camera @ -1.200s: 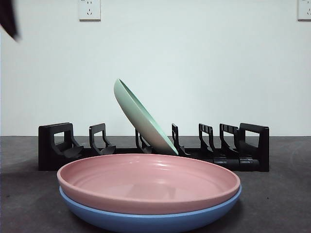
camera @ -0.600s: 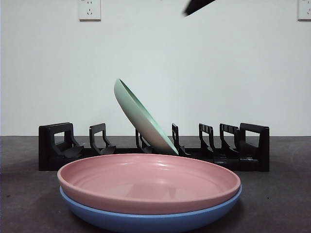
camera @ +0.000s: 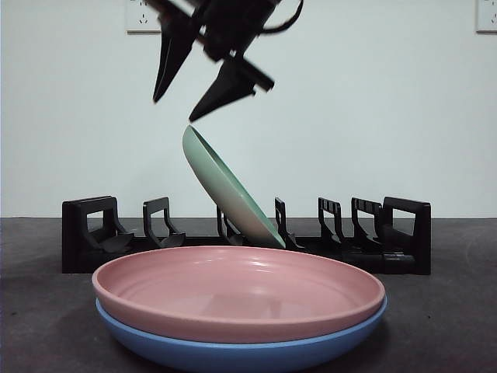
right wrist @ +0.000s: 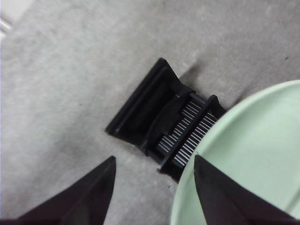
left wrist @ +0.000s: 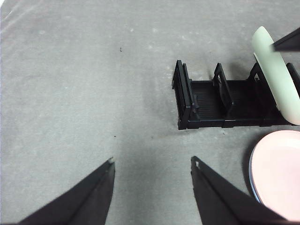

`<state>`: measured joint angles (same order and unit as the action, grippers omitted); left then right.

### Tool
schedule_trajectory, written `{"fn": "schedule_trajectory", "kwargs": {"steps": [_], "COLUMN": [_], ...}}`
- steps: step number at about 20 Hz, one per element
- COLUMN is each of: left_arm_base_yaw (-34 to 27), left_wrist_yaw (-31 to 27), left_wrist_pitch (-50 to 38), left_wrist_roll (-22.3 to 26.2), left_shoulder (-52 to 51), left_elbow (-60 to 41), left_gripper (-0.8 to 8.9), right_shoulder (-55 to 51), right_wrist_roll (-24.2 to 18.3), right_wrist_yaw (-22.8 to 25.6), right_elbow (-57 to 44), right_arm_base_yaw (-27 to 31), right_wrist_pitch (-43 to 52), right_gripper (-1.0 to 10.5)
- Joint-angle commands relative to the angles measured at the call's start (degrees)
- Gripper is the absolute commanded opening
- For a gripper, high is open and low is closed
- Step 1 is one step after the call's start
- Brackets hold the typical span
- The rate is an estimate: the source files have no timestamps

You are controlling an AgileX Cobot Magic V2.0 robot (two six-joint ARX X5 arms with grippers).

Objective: Place the plate

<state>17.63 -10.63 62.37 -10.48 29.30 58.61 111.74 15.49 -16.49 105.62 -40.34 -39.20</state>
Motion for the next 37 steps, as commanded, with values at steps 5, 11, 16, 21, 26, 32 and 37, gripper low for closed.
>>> {"fn": "schedule_trajectory", "kwargs": {"steps": [5,11,16,21,26,32,37], "left_arm_base_yaw": [0.0,0.0,0.0,0.0,0.0,0.0,0.0], "left_wrist_yaw": [-0.3,-0.3,-0.3,-0.3,-0.3,-0.3,-0.3], "left_wrist_pitch": [-0.7,-1.7,-1.8,-2.3,-2.1,-2.1,-2.1], "left_wrist_roll": [0.3,0.3,0.3,0.3,0.3,-2.1,-2.6], "left_shoulder": [0.3,0.3,0.3,0.3,0.3,0.3,0.3], "left_elbow": [0.8,0.8,0.8,0.8,0.8,0.8,0.8], "left_gripper": [2.58,2.58,2.58,2.58,2.57,2.54,2.54], "right_shoulder": [3.7,4.0,1.2,-9.4,-23.6,-46.2,-58.7], "right_wrist_roll": [0.8,0.8,0.9,-4.2,-5.4,-7.0,-9.3], "right_wrist_yaw": [0.4,0.3,-3.7,-4.9,-2.2,10.6,16.3], "right_elbow": [1.7,1.7,3.4,5.9,-1.4,-36.5,-56.3], "right_arm_base_yaw": [0.4,0.3,0.4,-0.1,-5.3,-15.0,-21.5], "right_wrist_pitch": [-0.1,-0.5,-3.8,-11.1,-1.7,27.2,33.8], "right_gripper": [2.6,0.1,0.1,0.1,0.1,0.1,0.1]}}
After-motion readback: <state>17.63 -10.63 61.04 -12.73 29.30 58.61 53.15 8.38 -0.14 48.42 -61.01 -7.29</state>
